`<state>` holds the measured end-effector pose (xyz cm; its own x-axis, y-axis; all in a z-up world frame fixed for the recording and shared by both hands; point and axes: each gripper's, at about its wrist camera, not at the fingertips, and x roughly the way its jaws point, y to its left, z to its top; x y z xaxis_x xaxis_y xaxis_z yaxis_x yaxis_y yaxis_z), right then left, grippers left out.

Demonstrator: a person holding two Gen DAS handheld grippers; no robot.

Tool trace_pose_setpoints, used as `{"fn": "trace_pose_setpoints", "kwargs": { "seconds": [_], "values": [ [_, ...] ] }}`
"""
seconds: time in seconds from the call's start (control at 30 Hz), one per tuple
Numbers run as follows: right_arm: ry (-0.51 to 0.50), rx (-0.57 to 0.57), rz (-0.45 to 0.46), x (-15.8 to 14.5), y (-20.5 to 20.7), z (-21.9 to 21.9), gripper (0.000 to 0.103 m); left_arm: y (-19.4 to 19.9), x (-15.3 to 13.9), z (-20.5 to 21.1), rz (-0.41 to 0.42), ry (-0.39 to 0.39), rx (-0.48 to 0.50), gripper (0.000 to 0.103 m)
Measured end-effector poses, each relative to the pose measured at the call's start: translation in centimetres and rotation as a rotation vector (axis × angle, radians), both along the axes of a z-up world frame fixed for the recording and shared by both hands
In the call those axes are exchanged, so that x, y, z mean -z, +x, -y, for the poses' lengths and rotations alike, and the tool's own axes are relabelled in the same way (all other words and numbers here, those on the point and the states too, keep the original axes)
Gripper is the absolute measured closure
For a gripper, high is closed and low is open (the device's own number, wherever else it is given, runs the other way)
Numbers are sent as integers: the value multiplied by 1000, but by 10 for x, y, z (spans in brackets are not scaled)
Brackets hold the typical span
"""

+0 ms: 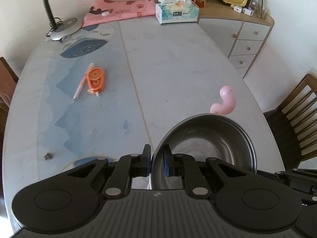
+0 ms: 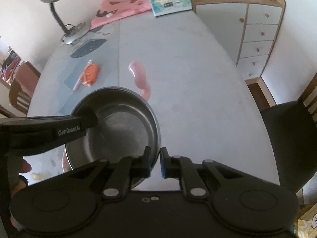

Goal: Organize plates and bowls
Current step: 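Lift the pink pot with both tools and carry it over the steel basin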

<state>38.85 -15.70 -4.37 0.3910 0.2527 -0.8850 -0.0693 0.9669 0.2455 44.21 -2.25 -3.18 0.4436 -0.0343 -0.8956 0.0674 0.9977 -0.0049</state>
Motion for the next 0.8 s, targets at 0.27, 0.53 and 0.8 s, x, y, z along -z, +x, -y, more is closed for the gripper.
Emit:
{"fn": "trace_pose_setpoints", "kwargs": {
  "seconds": [0.27, 0.53, 0.8],
  "values": [
    [-6, -50, 28, -29, -32, -19, 93, -46, -25, -23, 3, -7, -23, 91],
    [-7, -100, 23, -44, -76, -39, 93, -102, -36, -48, -11, -16, -61, 91],
    [-9, -159, 14, -47, -121, -63, 93, -158, -37, -73, -27, -14, -96, 91]
  ]
}}
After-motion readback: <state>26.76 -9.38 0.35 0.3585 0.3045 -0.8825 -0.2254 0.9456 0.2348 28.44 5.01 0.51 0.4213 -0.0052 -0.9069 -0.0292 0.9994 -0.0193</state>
